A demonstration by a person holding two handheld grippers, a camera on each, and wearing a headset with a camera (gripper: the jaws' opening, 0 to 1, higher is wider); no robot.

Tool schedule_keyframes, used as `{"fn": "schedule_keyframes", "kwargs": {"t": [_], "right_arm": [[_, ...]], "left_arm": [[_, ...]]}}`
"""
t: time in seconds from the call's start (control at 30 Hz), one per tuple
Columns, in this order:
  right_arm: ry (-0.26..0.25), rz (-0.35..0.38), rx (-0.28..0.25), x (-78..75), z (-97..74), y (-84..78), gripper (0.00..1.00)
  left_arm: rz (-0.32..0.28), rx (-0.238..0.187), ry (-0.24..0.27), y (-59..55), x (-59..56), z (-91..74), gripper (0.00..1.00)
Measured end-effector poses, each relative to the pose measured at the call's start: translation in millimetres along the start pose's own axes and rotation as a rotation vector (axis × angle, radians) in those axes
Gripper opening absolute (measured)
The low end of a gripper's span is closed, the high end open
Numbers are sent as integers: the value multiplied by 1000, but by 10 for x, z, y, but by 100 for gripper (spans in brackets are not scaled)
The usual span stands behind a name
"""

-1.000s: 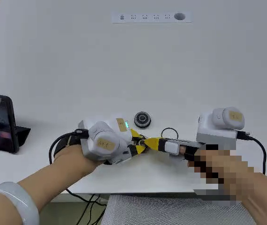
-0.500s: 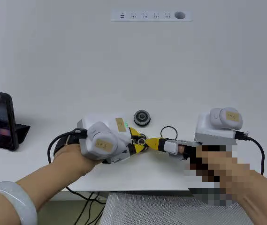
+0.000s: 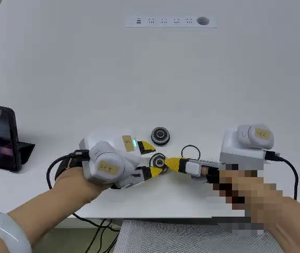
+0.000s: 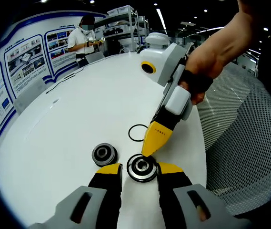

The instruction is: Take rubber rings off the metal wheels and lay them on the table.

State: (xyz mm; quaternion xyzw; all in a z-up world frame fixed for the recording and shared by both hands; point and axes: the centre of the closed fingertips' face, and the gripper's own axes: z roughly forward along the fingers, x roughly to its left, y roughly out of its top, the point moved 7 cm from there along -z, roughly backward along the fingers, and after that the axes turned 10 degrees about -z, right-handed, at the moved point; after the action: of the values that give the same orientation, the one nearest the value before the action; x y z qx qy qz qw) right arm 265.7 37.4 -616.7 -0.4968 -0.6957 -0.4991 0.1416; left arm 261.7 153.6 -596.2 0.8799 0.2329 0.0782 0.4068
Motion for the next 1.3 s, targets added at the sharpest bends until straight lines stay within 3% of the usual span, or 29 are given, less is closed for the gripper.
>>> {"fn": "schedule_keyframes", "kwargs": {"t": [0.87,1.03,1.3], "right_arm": [[70,13,-38,215,-61,60,2],[56,29,-75,157,-160,116,2],[-7,66,-137,-76,-391,195,2]], "left_arm": [[-46,8,29,-137,26,-69,39],[-60,1,36,-147,37,-82,42],[-77,3,35,-173,32,-88,42]]}}
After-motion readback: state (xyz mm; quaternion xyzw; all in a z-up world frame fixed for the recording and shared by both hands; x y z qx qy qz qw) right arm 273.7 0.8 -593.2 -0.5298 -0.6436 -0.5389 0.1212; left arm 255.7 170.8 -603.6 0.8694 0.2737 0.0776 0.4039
